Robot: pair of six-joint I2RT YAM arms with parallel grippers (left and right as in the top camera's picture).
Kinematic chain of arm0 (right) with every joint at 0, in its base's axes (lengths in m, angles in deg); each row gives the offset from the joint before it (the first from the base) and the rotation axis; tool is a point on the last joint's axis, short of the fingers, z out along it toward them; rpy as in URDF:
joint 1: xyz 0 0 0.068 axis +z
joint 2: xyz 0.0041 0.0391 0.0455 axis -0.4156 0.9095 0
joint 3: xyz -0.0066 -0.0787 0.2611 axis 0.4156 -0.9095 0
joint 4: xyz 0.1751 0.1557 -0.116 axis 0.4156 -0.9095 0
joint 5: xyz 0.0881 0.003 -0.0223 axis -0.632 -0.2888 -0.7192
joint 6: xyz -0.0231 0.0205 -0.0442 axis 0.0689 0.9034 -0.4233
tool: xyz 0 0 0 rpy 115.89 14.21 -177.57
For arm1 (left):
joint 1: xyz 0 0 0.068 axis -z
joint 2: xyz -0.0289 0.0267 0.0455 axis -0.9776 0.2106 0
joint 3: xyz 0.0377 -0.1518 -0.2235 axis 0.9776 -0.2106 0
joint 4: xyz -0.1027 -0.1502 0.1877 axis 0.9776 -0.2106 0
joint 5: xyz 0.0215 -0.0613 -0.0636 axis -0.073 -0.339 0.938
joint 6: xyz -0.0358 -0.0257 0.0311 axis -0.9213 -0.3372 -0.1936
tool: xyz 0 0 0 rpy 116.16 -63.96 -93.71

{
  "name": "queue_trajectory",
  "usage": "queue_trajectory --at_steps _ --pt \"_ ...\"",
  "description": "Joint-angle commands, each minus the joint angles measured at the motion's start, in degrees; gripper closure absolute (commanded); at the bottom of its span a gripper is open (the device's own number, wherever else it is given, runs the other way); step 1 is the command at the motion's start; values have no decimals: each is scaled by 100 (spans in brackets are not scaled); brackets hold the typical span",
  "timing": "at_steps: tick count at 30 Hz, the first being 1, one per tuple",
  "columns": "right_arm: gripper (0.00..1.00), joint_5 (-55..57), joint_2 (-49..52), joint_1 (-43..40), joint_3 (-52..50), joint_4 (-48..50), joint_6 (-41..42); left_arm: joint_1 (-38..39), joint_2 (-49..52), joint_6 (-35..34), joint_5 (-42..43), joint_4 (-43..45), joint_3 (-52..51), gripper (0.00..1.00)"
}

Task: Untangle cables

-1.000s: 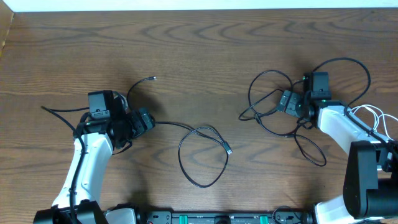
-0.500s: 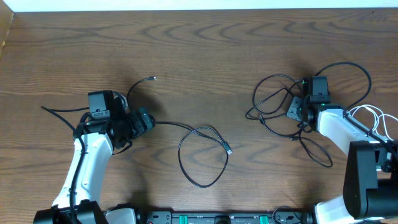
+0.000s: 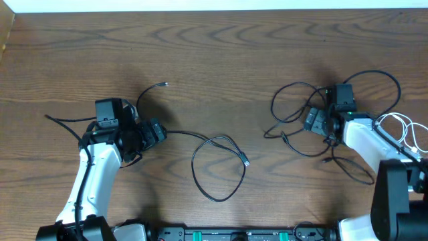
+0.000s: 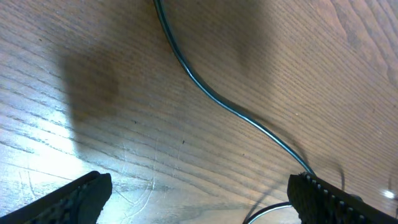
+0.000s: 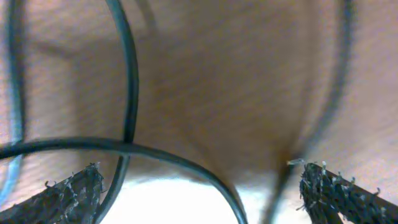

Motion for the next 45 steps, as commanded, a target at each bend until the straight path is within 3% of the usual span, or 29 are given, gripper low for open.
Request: queue_trajectory --at_steps 1,14,17,19,20,26,33,37,45 --pt "1 645 -149 -103 63 -166 42 -13 31 13 -61 13 -57 4" --pt "1 492 -146 -101 -203 -662 509 -13 31 13 -57 -11 -57 5" --pt "37 -142 -146 -101 -424 -354 511 -13 31 15 -59 15 -57 5" --pt "71 -448 -146 -98 -516 -105 509 -13 31 15 -59 55 -57 4" --pt "99 -542 -146 -98 -533 -11 509 -13 31 15 -59 66 -57 5" --pt "99 -1408 -153 -105 -426 802 -444 -13 31 17 -61 142 -57 5" --pt "99 -1480 -378 -286 839 437 -931 -13 31 17 -61 144 -57 4" --pt "99 -807 -439 -503 1355 446 -925 -13 31 15 -61 142 -57 5" --pt "99 815 -367 -1137 1375 885 -933 -13 31 15 -59 142 -57 5"
